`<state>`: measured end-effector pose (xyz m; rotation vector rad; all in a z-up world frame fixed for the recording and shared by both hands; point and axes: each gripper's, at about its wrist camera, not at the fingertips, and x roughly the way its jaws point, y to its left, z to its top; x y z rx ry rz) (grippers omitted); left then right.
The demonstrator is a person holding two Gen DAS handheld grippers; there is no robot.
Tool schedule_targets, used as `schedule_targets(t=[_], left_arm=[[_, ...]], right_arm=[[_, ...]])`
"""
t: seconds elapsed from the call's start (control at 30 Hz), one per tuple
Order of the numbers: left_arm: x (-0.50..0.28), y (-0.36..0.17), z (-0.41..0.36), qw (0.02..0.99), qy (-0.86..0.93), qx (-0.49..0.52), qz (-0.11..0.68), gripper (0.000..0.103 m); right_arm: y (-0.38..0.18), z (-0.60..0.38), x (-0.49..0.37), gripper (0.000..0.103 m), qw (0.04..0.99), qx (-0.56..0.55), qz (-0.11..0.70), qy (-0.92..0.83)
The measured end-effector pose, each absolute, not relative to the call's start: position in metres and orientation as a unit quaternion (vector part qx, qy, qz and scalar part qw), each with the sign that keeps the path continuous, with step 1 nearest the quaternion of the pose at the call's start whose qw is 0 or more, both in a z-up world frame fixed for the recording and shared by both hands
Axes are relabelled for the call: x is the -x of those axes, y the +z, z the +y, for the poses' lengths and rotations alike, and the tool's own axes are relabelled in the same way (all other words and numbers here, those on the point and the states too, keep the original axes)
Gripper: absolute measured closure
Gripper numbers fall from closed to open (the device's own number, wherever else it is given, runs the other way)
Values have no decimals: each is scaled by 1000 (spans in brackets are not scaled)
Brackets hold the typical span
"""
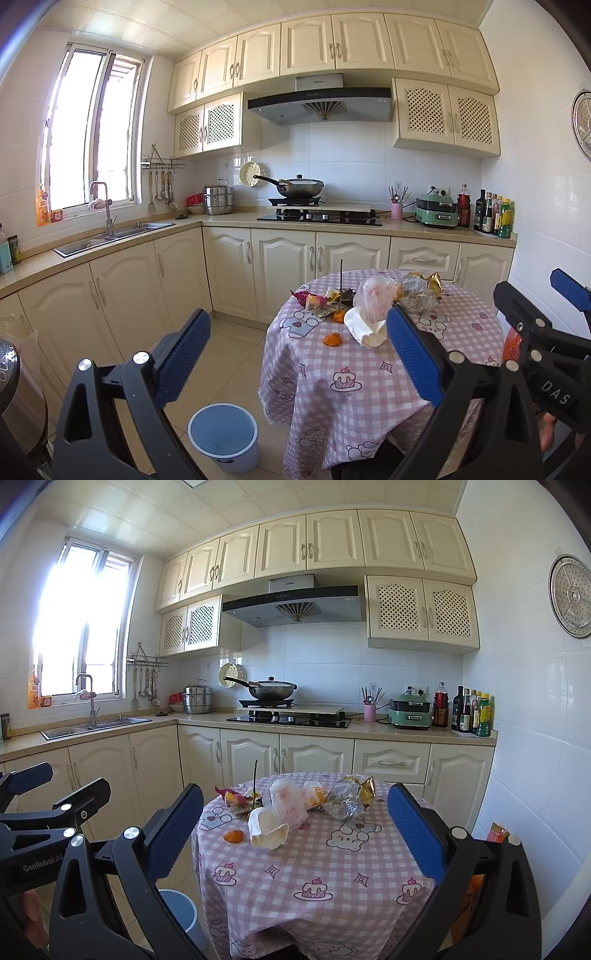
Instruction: Collect trash
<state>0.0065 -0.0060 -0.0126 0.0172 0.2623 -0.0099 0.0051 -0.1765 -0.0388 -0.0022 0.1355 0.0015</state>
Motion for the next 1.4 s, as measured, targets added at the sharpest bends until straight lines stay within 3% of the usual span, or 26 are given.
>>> schedule_targets(t=[1.4], left_arm=[[-5, -16, -7, 991, -1, -12, 135, 9]], right_arm=[[-51, -176, -11, 7, 997, 2, 78, 2]])
